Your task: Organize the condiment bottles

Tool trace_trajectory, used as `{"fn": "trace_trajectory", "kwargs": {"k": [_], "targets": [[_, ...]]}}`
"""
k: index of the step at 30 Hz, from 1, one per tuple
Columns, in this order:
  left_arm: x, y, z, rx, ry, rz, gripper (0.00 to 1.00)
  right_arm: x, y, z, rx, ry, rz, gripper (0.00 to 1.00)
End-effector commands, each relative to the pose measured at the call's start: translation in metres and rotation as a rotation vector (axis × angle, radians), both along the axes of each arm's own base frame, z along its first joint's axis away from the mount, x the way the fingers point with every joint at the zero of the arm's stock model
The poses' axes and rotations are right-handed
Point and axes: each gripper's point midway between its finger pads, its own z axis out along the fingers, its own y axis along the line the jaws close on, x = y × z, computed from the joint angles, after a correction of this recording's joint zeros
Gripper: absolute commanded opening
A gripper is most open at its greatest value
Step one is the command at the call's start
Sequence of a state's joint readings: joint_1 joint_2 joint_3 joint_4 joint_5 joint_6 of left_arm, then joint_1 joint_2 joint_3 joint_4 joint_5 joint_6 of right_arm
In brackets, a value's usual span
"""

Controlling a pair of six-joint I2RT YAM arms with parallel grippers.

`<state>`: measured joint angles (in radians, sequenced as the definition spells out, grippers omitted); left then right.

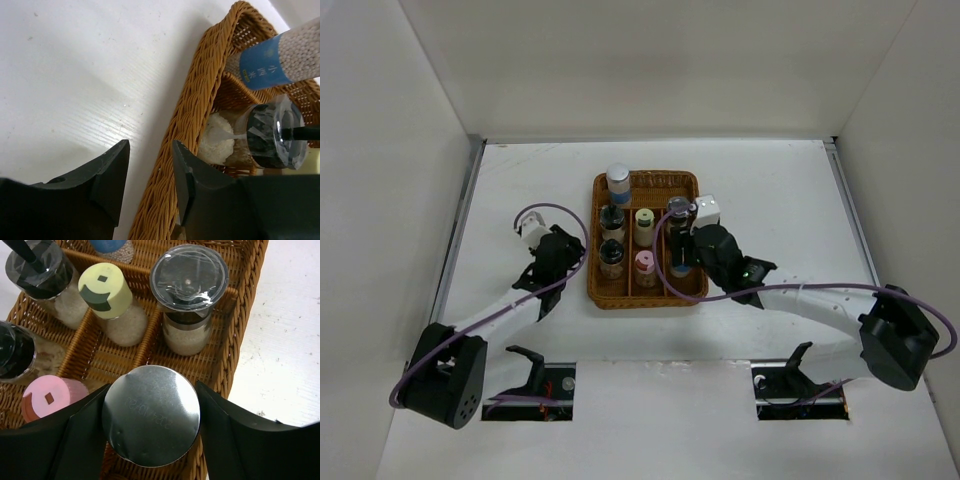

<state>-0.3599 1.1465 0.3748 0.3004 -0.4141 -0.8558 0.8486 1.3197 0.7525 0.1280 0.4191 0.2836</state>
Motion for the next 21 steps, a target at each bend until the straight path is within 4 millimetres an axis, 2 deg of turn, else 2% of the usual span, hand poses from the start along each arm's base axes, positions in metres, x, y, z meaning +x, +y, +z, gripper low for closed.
{"fn": "trace_trajectory", "kwargs": {"k": [1, 5, 6, 8, 11, 13, 17, 19, 21], "targets": [[0.004, 0.001, 0.013, 0.038, 0.005, 0.005, 0.38, 0.006, 0.016, 0.029, 0.102, -0.079, 0.008, 0.73], [0.003, 0.006, 0.026, 0.074, 0.03, 0.017, 0.37, 0.006, 0.013, 0.033, 0.115, -0.091, -0.006, 0.84], [0.003, 0.01, 0.029, 0.077, 0.028, 0.041, 0.34, 0.005, 0.012, 0.035, 0.122, -0.098, -0.011, 0.87], [0.002, 0.017, 0.036, 0.084, 0.023, 0.086, 0.25, 0.003, 0.009, 0.043, 0.14, -0.117, -0.016, 1.0], [0.0, 0.02, 0.05, 0.104, 0.019, 0.086, 0.07, 0.0, 0.001, 0.062, 0.203, -0.165, -0.042, 1.0], [-0.004, 0.022, 0.056, 0.13, 0.014, 0.071, 0.0, -0.004, -0.009, 0.074, 0.273, -0.205, -0.069, 1.0], [-0.008, 0.023, 0.073, 0.174, -0.004, 0.054, 0.0, -0.001, -0.042, 0.086, 0.39, -0.268, -0.179, 1.0], [-0.008, 0.025, 0.075, 0.194, -0.01, 0.061, 0.0, 0.0, -0.056, 0.084, 0.428, -0.263, -0.229, 1.0], [-0.006, 0.029, 0.075, 0.208, -0.008, 0.079, 0.07, 0.003, -0.069, 0.077, 0.45, -0.252, -0.286, 1.0]]}}
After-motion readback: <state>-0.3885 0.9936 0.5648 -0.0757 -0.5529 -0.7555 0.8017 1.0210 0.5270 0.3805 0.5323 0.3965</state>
